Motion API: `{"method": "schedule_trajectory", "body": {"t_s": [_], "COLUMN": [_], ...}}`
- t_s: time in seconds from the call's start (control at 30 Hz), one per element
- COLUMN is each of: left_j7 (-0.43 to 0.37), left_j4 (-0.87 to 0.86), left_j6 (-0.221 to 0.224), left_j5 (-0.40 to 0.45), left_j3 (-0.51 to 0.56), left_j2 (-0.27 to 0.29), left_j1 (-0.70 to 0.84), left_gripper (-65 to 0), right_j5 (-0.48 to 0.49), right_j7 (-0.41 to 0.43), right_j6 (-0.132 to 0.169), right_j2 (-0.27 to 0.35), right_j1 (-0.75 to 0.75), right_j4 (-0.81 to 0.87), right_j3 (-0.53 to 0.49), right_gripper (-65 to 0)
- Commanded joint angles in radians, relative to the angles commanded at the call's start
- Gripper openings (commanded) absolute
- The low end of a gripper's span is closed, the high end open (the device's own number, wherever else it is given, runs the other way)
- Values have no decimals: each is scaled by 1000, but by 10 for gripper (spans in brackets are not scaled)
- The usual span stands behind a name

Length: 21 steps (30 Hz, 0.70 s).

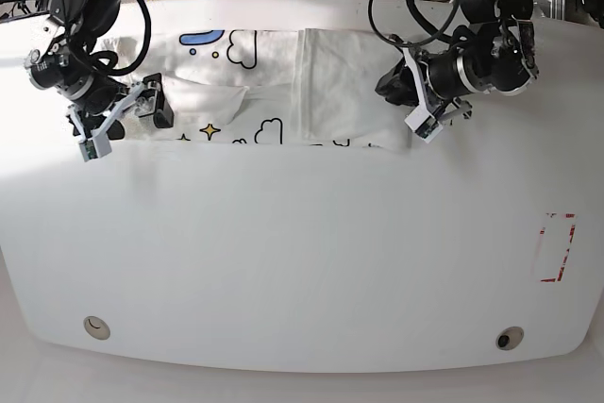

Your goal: Fold the T-shirt properly

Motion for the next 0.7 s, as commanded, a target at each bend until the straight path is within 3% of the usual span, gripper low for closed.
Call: {"method": "schedule_trajectory", "body": {"t_s": [0.17, 0.27, 0.53, 0.7], "left_j7": [-18, -20, -20, -20], "left_j4": [-54, -97, -129, -135], "left_j6": [0, 0, 0, 0], "left_j5": [35, 55, 57, 60], "left_j3": [2, 2, 2, 2], "left_j2": [3, 3, 3, 3], "left_j1": [3, 5, -12, -14], "left_gripper": [-611, -611, -611, -611], "right_j5": [23, 23, 123, 160], "right_j7": [-92, -106, -101, -46], "right_j6": [0, 0, 0, 0], "right_j2": [3, 49, 123, 123], "right_j1": [58, 63, 60, 8], "right_j4": [-58, -126, -422, -462], "right_j3": [140, 213, 252, 232], "right_gripper": [0, 0, 0, 0]}}
